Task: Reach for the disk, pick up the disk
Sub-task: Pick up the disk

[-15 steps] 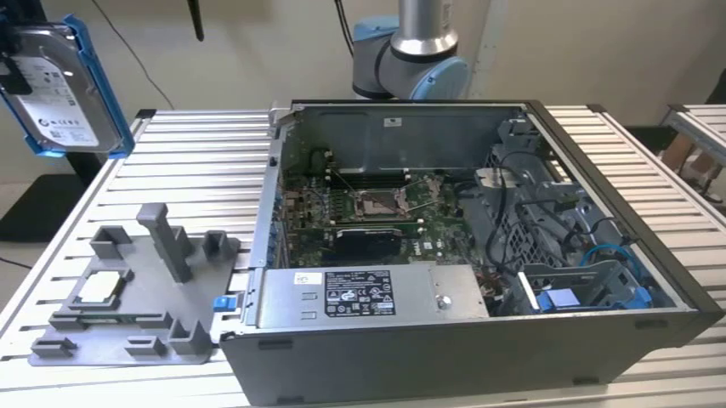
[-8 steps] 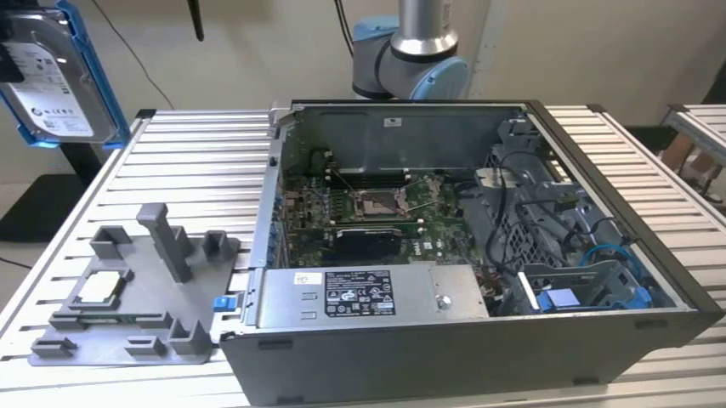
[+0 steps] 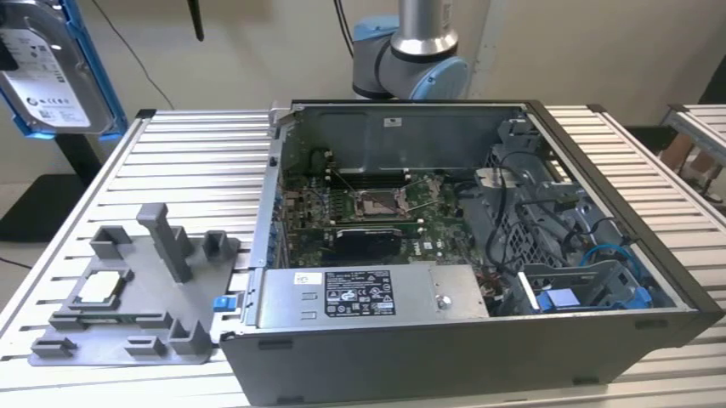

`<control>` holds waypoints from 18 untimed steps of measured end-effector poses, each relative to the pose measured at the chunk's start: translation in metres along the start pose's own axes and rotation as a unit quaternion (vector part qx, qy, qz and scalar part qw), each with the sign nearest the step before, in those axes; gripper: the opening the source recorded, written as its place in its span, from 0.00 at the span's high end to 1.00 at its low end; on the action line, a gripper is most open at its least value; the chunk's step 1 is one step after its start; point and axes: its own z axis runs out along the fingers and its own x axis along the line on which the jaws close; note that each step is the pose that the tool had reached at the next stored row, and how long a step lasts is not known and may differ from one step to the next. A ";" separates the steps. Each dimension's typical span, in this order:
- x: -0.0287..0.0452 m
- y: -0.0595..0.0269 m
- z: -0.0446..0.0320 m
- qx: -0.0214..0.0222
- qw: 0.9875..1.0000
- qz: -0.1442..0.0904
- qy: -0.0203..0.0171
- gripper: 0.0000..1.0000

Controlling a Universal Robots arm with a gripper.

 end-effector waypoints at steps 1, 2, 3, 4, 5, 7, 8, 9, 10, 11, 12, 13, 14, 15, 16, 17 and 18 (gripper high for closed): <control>-0.0001 0.0000 -0.0016 0.001 1.000 0.000 0.000 1.00; -0.0001 0.0000 -0.0034 0.002 1.000 0.000 0.000 1.00; -0.0003 0.0000 -0.0059 0.002 1.000 0.000 0.000 1.00; -0.0003 0.0001 -0.0083 0.002 1.000 0.000 0.000 1.00; -0.0005 0.0001 -0.0111 0.002 1.000 0.000 0.000 1.00; -0.0007 0.0002 -0.0169 0.002 1.000 0.000 0.000 1.00; -0.0008 0.0002 -0.0198 0.002 1.000 0.000 0.000 1.00; -0.0009 0.0003 -0.0223 0.002 1.000 0.000 0.000 1.00; -0.0011 0.0003 -0.0254 0.002 1.000 0.000 0.000 1.00; -0.0013 0.0004 -0.0309 0.002 1.000 0.000 0.000 1.00; -0.0014 0.0004 -0.0334 0.002 1.000 -0.001 0.000 1.00; -0.0015 0.0004 -0.0360 0.002 1.000 -0.001 0.000 1.00; -0.0016 0.0004 -0.0384 0.002 1.000 -0.001 0.000 1.00; -0.0017 0.0005 -0.0404 0.002 1.000 -0.001 0.000 1.00; -0.0018 0.0005 -0.0425 0.002 1.000 -0.001 0.000 1.00; -0.0019 0.0005 -0.0444 0.002 1.000 -0.001 0.000 1.00; -0.0019 0.0005 -0.0468 0.002 1.000 -0.001 0.000 1.00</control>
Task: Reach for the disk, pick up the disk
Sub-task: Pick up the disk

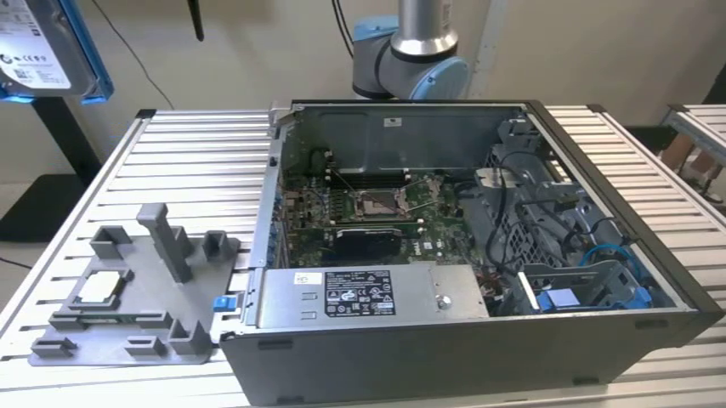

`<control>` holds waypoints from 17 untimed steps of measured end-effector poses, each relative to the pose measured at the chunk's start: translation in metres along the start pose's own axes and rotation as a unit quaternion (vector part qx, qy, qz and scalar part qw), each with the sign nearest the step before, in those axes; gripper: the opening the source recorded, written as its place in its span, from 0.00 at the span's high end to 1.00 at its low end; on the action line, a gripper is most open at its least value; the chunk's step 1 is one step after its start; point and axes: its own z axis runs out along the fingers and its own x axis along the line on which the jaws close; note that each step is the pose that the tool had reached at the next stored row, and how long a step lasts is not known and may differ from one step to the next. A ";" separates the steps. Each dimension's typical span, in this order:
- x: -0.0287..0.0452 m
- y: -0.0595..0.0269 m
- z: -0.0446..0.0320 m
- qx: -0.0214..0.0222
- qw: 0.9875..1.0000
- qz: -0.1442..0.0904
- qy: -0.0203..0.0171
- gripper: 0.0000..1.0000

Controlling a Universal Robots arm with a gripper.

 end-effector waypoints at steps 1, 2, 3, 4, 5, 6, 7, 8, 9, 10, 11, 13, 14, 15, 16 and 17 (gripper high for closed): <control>-0.0001 0.0000 -0.0022 0.000 1.000 0.000 0.000 1.00; -0.0002 0.0000 -0.0043 0.000 1.000 0.000 0.000 1.00; -0.0003 0.0000 -0.0063 0.000 1.000 0.000 0.000 1.00; -0.0004 0.0001 -0.0082 0.000 1.000 0.000 0.000 1.00; -0.0005 0.0001 -0.0100 0.000 1.000 0.000 0.000 1.00; -0.0006 0.0001 -0.0110 0.000 1.000 0.000 0.000 1.00; -0.0006 0.0001 -0.0109 0.000 1.000 0.000 0.000 1.00; -0.0006 0.0001 -0.0109 0.000 1.000 0.000 0.000 1.00; -0.0006 0.0001 -0.0109 0.000 1.000 0.000 0.000 1.00; -0.0006 0.0001 -0.0109 0.000 1.000 0.000 0.000 1.00; -0.0006 -0.0005 -0.0109 0.000 1.000 0.000 0.000 1.00; -0.0008 -0.0041 -0.0109 0.000 1.000 0.000 0.000 1.00; -0.0010 -0.0065 -0.0110 0.000 1.000 0.000 0.000 1.00; -0.0012 -0.0093 -0.0110 0.000 1.000 0.000 0.000 1.00; -0.0014 -0.0124 -0.0110 0.000 1.000 0.000 0.000 1.00; -0.0016 -0.0156 -0.0110 0.000 1.000 0.000 0.000 1.00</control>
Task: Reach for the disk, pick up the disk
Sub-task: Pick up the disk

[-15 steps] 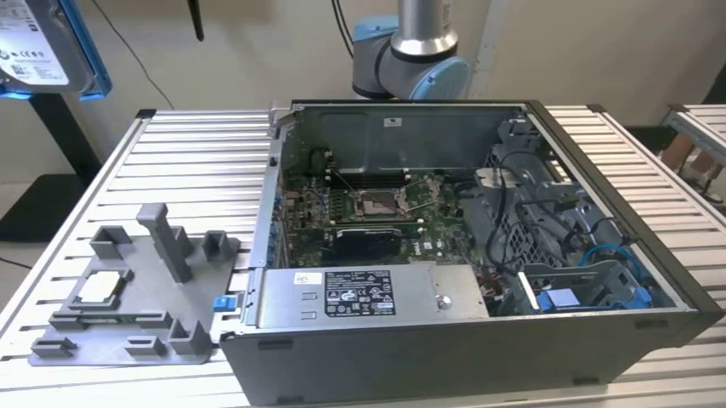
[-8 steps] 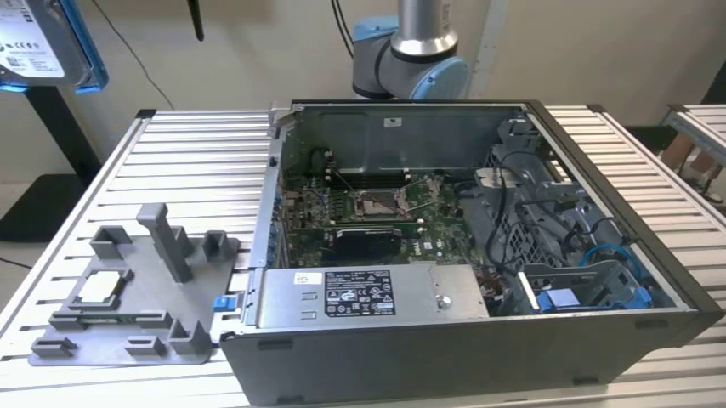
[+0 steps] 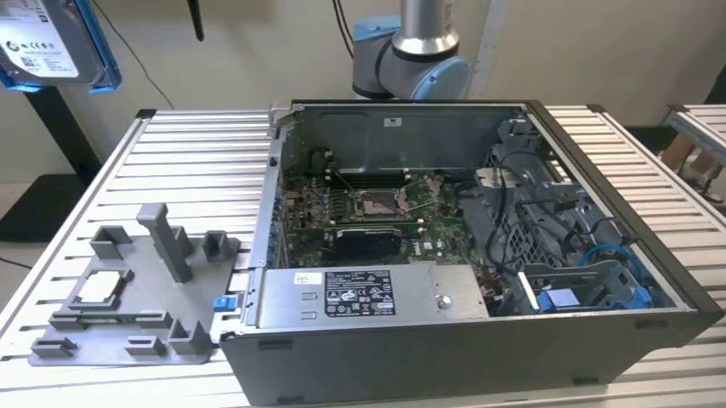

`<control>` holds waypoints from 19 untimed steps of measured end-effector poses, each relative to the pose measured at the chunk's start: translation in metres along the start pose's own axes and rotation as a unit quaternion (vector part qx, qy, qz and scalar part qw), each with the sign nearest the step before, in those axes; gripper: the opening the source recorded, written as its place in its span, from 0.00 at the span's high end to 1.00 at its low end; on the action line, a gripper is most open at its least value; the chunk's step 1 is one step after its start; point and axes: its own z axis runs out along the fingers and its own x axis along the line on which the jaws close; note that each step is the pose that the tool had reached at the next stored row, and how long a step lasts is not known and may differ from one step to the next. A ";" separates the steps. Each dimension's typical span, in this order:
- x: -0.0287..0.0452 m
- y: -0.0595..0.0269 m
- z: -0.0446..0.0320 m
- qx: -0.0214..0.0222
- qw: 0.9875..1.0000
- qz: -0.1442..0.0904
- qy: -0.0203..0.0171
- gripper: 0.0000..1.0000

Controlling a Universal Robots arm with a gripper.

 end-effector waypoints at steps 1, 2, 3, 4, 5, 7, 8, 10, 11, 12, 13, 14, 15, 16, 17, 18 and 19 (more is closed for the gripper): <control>-0.0002 -0.0032 0.0000 0.000 1.000 0.000 0.000 1.00; -0.0004 -0.0066 0.0000 0.000 1.000 0.000 0.000 1.00; -0.0007 -0.0101 -0.0001 0.000 1.000 0.000 0.000 1.00; -0.0009 -0.0137 -0.0001 0.000 1.000 0.000 0.000 1.00; -0.0011 -0.0177 0.0000 0.000 1.000 0.000 0.000 1.00; -0.0016 -0.0253 -0.0001 0.000 1.000 0.000 0.000 1.00; -0.0019 -0.0291 -0.0001 0.000 1.000 0.000 0.000 1.00; -0.0024 -0.0369 -0.0002 0.000 1.000 0.000 0.000 1.00; -0.0027 -0.0412 -0.0002 0.000 1.000 0.000 0.000 1.00; -0.0029 -0.0450 -0.0002 0.000 1.000 0.000 0.000 1.00; -0.0032 -0.0487 -0.0002 0.000 1.000 0.000 0.000 1.00; -0.0034 -0.0526 -0.0002 -0.001 1.000 0.000 0.000 1.00; -0.0037 -0.0566 -0.0002 -0.001 1.000 0.000 0.000 1.00; -0.0039 -0.0601 -0.0002 -0.001 1.000 0.000 0.000 1.00; -0.0042 -0.0640 -0.0002 -0.001 1.000 0.000 0.000 1.00; -0.0045 -0.0681 -0.0002 -0.001 1.000 0.000 0.000 1.00; -0.0047 -0.0719 -0.0003 -0.001 1.000 0.000 0.000 1.00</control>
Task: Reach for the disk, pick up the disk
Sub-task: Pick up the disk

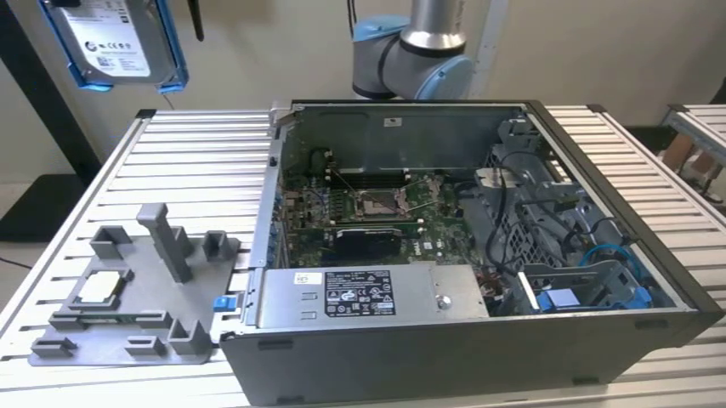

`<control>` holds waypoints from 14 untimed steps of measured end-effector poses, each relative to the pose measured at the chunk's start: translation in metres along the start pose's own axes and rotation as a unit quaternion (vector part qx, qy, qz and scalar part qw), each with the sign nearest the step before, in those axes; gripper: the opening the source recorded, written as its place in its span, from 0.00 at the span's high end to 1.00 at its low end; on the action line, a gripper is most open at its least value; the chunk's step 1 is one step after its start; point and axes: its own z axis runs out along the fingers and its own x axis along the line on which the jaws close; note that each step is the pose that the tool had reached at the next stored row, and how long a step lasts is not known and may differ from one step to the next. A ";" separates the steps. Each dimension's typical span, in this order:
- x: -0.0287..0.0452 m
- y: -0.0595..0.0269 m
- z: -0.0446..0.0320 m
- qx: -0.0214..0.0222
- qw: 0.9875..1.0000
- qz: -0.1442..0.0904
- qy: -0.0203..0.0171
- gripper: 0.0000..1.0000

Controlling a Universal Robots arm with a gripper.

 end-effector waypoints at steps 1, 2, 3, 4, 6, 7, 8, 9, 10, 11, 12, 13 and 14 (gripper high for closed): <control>-0.0002 -0.0036 0.0000 0.000 1.000 0.000 0.000 1.00; -0.0005 -0.0075 0.0000 0.000 1.000 0.000 0.000 1.00; -0.0008 -0.0121 -0.0001 0.000 1.000 0.000 0.000 1.00; -0.0010 -0.0157 -0.0001 0.000 1.000 0.000 0.000 1.00; -0.0016 -0.0241 -0.0002 0.000 1.000 0.000 0.000 1.00; -0.0019 -0.0281 -0.0001 0.000 1.000 0.000 0.000 1.00; -0.0021 -0.0320 -0.0002 0.000 1.000 0.000 0.000 1.00; -0.0024 -0.0358 -0.0002 0.000 1.000 0.000 0.000 1.00; -0.0026 -0.0398 -0.0002 0.000 1.000 0.000 0.000 1.00; -0.0029 -0.0435 -0.0002 0.000 1.000 0.000 0.000 1.00; -0.0031 -0.0473 -0.0002 0.000 1.000 0.000 0.000 1.00; -0.0034 -0.0513 -0.0003 0.000 1.000 0.000 0.000 1.00; -0.0036 -0.0550 -0.0003 0.000 1.000 0.000 0.000 1.00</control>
